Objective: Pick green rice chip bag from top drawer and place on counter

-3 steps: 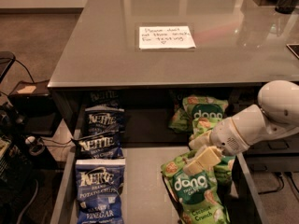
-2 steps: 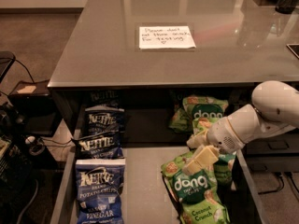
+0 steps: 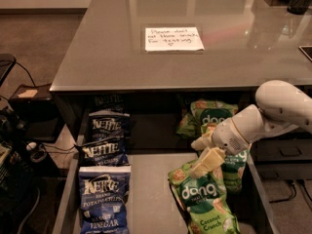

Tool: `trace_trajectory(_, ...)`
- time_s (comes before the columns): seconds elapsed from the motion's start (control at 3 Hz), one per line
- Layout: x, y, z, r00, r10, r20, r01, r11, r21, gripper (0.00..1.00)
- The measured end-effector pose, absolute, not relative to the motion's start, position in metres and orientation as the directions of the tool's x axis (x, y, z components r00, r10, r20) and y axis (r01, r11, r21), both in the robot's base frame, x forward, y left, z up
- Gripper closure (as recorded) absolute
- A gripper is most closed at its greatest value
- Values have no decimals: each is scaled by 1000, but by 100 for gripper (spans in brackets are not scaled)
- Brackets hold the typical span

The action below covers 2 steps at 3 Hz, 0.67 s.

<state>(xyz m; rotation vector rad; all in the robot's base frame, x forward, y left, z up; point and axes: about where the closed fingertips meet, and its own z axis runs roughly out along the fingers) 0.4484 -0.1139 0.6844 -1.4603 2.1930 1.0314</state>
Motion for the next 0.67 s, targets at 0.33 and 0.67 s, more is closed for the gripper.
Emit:
trace_trajectory(0.33, 446, -114, 675, -413, -700, -582, -895, 196, 400, 21)
trace_trajectory(0.67, 436, -121, 664, -390, -751, -533, -895, 173, 412, 21)
